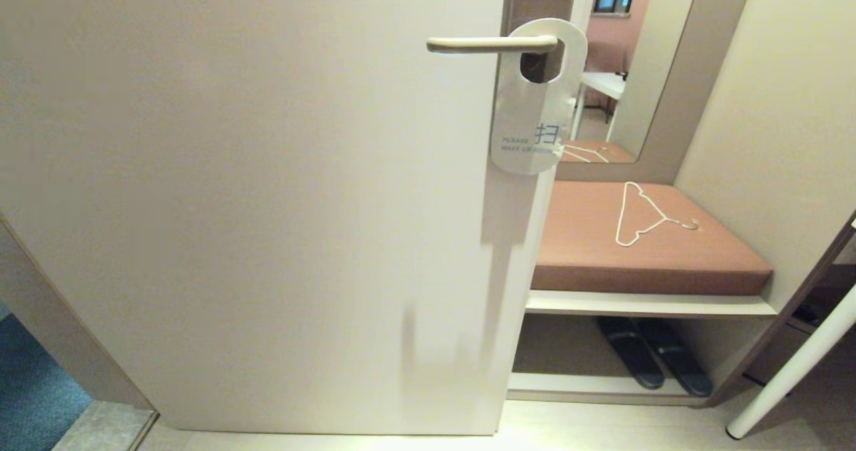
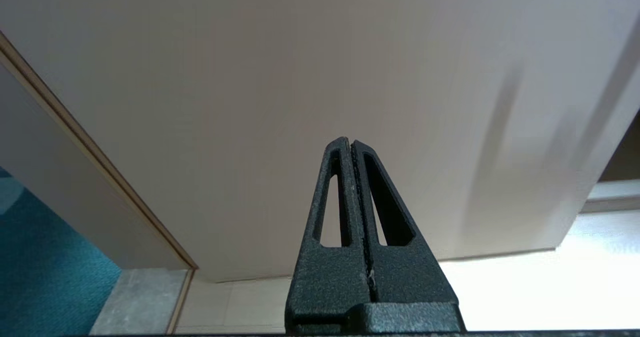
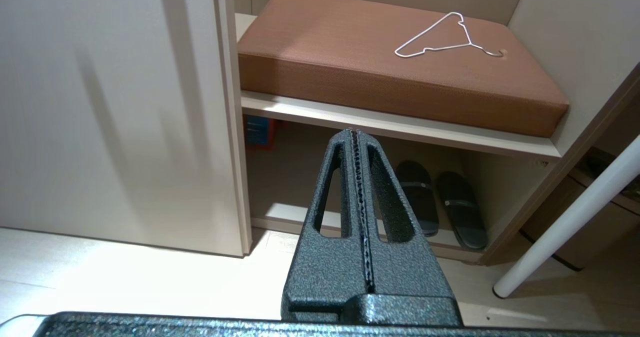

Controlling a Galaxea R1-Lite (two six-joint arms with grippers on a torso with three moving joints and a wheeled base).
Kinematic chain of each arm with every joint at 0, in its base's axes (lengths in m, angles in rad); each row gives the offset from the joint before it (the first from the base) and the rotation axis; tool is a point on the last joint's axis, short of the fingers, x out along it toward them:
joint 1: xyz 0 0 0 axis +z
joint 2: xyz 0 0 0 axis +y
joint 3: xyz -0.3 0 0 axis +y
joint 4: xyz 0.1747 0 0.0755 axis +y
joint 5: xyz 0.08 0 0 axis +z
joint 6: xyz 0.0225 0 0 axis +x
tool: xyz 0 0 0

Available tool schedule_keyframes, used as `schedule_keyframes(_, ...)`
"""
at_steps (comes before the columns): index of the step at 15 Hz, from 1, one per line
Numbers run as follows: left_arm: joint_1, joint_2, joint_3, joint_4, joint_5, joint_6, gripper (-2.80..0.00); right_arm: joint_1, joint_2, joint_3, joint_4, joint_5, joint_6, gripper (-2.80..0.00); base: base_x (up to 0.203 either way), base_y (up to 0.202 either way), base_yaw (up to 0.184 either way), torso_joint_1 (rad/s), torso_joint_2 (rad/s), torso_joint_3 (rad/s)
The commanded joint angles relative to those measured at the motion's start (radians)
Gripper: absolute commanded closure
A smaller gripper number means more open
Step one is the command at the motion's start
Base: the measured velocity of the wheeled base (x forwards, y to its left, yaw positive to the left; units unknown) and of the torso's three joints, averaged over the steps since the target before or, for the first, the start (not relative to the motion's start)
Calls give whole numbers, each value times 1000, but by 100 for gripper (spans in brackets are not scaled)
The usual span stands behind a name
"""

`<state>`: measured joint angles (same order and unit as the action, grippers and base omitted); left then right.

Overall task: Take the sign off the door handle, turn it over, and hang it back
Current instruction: Take down the sign

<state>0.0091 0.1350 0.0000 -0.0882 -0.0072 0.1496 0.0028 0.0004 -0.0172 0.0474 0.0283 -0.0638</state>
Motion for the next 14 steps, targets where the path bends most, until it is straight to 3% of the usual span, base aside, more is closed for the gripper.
schedule_keyframes(1, 0, -63, 0, 28, -1, 2, 0, 0, 0, 0, 0, 1, -1, 0, 0, 0, 0, 0, 0, 0)
schedule_keyframes(5, -2, -134, 0, 88, -7, -13, 0, 0, 0, -1, 0, 1, -1, 0, 0, 0, 0, 0, 0, 0)
schedule_keyframes(10, -6, -135, 0, 90, -2, -60, 0, 0, 0, 0, 0, 1, -1, 0, 0, 0, 0, 0, 0, 0)
schedule_keyframes(14, -6, -135, 0, 90, 1, -64, 0, 0, 0, -1, 0, 1, -1, 0, 0, 0, 0, 0, 0, 0)
